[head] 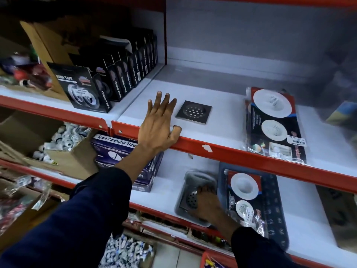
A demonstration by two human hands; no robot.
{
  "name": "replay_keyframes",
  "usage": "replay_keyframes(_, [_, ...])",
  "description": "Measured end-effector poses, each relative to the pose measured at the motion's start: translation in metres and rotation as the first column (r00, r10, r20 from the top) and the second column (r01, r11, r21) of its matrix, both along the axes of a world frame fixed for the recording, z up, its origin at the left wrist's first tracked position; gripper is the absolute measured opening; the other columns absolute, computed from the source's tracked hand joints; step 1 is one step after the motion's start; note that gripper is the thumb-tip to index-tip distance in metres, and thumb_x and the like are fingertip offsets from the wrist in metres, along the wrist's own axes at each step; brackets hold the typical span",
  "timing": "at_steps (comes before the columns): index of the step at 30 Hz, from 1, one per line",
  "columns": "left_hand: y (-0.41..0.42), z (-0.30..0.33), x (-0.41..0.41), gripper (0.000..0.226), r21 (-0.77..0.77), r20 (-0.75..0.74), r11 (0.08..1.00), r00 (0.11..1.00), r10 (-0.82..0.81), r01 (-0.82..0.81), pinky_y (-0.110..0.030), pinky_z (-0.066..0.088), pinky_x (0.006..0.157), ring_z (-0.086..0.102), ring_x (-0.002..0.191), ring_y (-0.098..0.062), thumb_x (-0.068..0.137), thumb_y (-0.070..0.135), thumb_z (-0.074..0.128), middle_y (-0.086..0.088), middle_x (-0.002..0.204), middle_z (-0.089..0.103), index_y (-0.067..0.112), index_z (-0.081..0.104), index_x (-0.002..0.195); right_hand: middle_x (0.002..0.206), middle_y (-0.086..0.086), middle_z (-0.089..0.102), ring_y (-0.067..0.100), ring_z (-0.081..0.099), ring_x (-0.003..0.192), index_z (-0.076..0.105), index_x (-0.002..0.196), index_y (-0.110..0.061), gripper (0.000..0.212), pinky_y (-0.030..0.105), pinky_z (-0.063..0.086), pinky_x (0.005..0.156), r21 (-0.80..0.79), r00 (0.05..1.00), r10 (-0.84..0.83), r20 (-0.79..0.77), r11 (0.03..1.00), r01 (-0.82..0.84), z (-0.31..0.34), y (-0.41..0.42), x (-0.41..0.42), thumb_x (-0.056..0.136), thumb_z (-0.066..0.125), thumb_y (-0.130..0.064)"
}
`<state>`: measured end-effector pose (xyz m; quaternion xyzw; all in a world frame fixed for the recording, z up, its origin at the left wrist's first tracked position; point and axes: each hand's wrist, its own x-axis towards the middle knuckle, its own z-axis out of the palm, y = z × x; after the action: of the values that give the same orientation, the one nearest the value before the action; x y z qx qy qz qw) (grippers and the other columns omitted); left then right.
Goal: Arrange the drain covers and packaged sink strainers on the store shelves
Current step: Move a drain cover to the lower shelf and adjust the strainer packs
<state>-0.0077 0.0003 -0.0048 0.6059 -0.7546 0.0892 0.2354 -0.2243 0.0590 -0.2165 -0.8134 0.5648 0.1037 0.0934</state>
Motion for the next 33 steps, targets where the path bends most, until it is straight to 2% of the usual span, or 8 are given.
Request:
replay_keyframes(4, [-0.001, -0.001, 0.000, 0.082, 0.000, -0.006, 1.000, 1.000, 0.000, 0.000, -0.053, 0.009, 0.125, 0.004, 0.155, -0.030, 0.082, 0.047, 0.026, -0.018, 0.162, 0.024, 0.008, 0.026, 0.153, 0.143, 0.018, 0.042, 0.035, 0.041, 0.129, 0.037, 0.142, -0.003, 0.104, 0.042, 0.035, 0.111, -0.002, 1.000, 0.021, 0.019, 1.000, -0.021, 0.004, 0.003, -0.002, 0.068, 0.068, -0.069])
replay_keyframes(9, [0.000, -0.002, -0.001, 0.082, -0.010, -0.010, 1.000, 1.000, 0.000, -0.001, -0.053, 0.009, 0.125, 0.005, 0.154, -0.030, 0.082, 0.047, 0.026, -0.018, 0.162, 0.024, 0.007, 0.025, 0.153, 0.146, 0.003, 0.048, 0.023, 0.050, 0.128, 0.044, 0.143, -0.019, 0.067, 0.037, 0.050, 0.099, -0.172, 0.946, 0.174, 0.272, 0.976, -0.130, 0.064, 0.009, -0.008, 0.085, 0.057, -0.049])
replay_keyframes(13, [0.001, -0.003, -0.001, 0.082, -0.022, 0.003, 1.000, 1.000, 0.001, -0.001, -0.052, 0.006, 0.126, 0.002, 0.155, -0.030, 0.083, 0.047, 0.025, -0.018, 0.163, 0.022, 0.006, 0.022, 0.154, 0.112, 0.003, 0.071, 0.021, 0.064, 0.099, 0.065, 0.120, -0.015, 0.036, 0.036, 0.055, 0.078, -0.728, 0.789, 0.563, 0.247, 0.645, -0.232, 0.122, 0.017, -0.012, 0.084, 0.066, -0.024])
replay_keyframes(16, [0.000, -0.002, -0.001, 0.082, -0.035, 0.011, 0.999, 1.000, -0.008, 0.008, -0.052, 0.004, 0.126, -0.001, 0.154, -0.030, 0.085, 0.049, 0.023, -0.018, 0.163, 0.019, 0.005, 0.019, 0.155, 0.109, 0.005, 0.072, 0.023, 0.062, 0.097, 0.070, 0.111, -0.013, 0.030, 0.036, 0.049, 0.084, -0.885, 0.739, 0.644, 0.200, 0.442, -0.145, 0.177, 0.010, -0.009, 0.082, 0.067, -0.021])
replay_keyframes(21, [0.000, -0.002, 0.001, 0.082, -0.028, 0.020, 1.000, 1.000, -0.009, 0.009, -0.053, 0.004, 0.125, -0.002, 0.154, -0.029, 0.087, 0.051, 0.023, -0.017, 0.164, 0.016, 0.005, 0.015, 0.155, 0.133, 0.005, 0.059, 0.022, 0.049, 0.121, 0.057, 0.129, -0.017, 0.050, 0.036, 0.038, 0.100, -0.781, 0.869, 0.379, 0.318, 0.624, 0.013, 0.244, -0.034, 0.010, 0.085, 0.060, -0.040])
replay_keyframes(26, [0.004, -0.006, -0.004, 0.083, -0.003, 0.039, 1.000, 0.999, 0.017, -0.017, -0.051, 0.003, 0.126, -0.003, 0.154, -0.029, 0.084, 0.046, 0.025, -0.018, 0.164, 0.015, 0.005, 0.015, 0.155, 0.161, 0.008, 0.025, 0.030, 0.020, 0.148, 0.025, 0.153, -0.017, 0.091, 0.047, 0.024, 0.120, -0.328, 0.953, 0.086, 0.289, 0.944, 0.015, 0.241, -0.108, 0.016, 0.083, 0.058, -0.064])
replay_keyframes(29, [0.006, -0.011, -0.011, 0.085, 0.022, 0.046, 1.000, 0.999, 0.002, -0.003, -0.050, 0.003, 0.126, -0.004, 0.154, -0.028, 0.082, 0.047, 0.023, -0.016, 0.164, 0.013, 0.005, 0.013, 0.155, 0.165, 0.008, 0.014, 0.029, 0.012, 0.151, 0.013, 0.156, -0.019, 0.100, 0.045, 0.014, 0.123, -0.138, 0.965, 0.072, 0.252, 0.990, -0.037, 0.231, -0.130, 0.010, 0.082, 0.047, -0.077])
replay_keyframes(33, [-0.002, -0.002, 0.001, 0.085, -0.006, 0.010, 1.000, 1.000, 0.015, -0.015, -0.049, 0.004, 0.126, -0.004, 0.155, -0.027, 0.081, 0.046, 0.026, -0.015, 0.165, 0.014, 0.006, 0.015, 0.155, 0.154, 0.012, 0.037, 0.031, 0.036, 0.137, 0.020, 0.155, -0.014, 0.099, 0.042, 0.035, 0.111, -0.197, 0.962, 0.141, 0.233, 0.976, -0.095, 0.245, -0.147, 0.026, 0.083, 0.044, -0.078])
